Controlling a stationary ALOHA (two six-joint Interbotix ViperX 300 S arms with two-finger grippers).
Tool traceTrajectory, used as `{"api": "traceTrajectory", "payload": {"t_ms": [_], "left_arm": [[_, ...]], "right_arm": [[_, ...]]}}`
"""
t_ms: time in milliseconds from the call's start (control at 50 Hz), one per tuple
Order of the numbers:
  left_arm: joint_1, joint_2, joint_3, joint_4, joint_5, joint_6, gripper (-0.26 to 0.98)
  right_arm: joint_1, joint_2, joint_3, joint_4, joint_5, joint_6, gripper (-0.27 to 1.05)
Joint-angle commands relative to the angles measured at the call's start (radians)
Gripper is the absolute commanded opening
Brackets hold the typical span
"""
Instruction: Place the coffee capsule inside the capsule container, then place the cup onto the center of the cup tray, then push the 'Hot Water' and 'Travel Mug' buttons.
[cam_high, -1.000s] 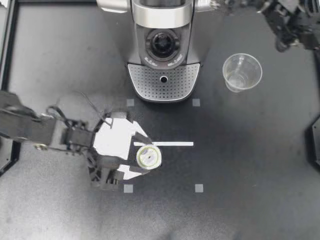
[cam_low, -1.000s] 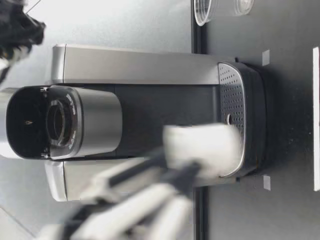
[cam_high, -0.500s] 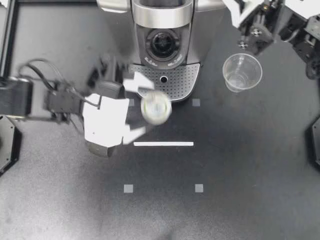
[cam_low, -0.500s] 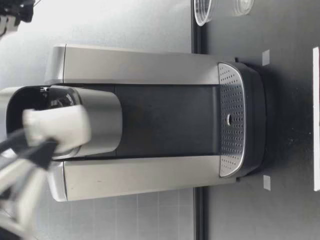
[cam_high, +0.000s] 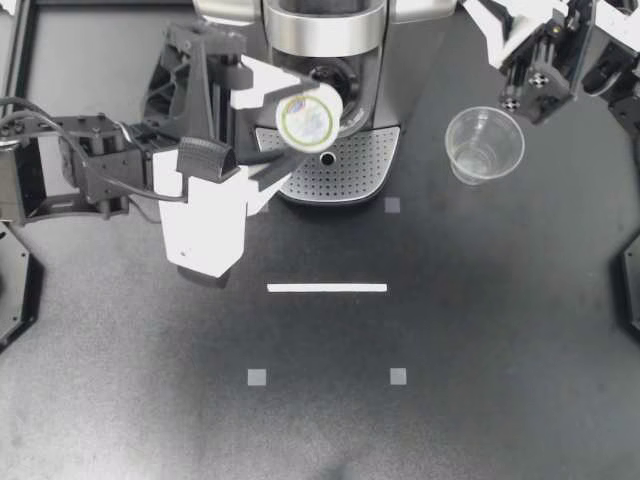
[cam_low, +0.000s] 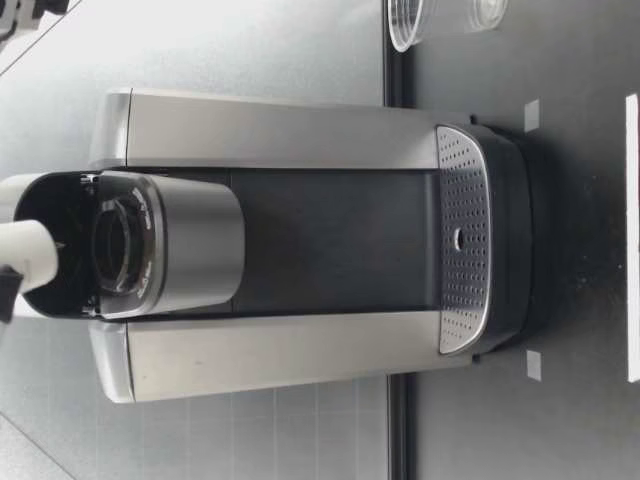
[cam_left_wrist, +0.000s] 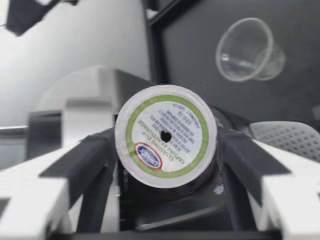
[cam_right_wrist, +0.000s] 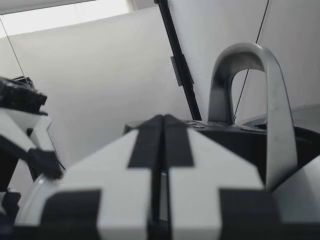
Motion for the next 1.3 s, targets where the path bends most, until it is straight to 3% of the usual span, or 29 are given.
{"api": "traceTrajectory", "payload": {"t_ms": [0, 80, 240, 840, 1080, 1280], "left_arm": [[0.002, -0.002, -0.009, 0.048, -0.003, -0.032, 0.53], [0.002, 0.009, -0.003, 0.087, -0.002, -0.067, 0.53], [0.003, 0.032, 0.006, 0.107, 0.008, -0.1, 0.53], [0.048, 0.061, 0.009, 0.104, 0.018, -0.129, 0.54], [0.048, 0.066, 0.003, 0.107, 0.021, -0.17, 0.73], [0.046, 0.066, 0.002, 0.109, 0.029, -0.169, 0.74]], "right_arm": [[0.003, -0.018, -0.011, -0.002, -0.003, -0.002, 0.12], [0.005, -0.023, -0.006, -0.003, -0.003, -0.002, 0.12], [0.003, -0.037, 0.008, -0.002, -0.005, -0.002, 0.12], [0.003, -0.046, 0.017, -0.002, -0.005, -0.003, 0.12], [0.003, -0.046, 0.018, -0.002, -0.005, -0.002, 0.12], [0.005, -0.046, 0.017, -0.002, -0.005, 0.0, 0.12]]}}
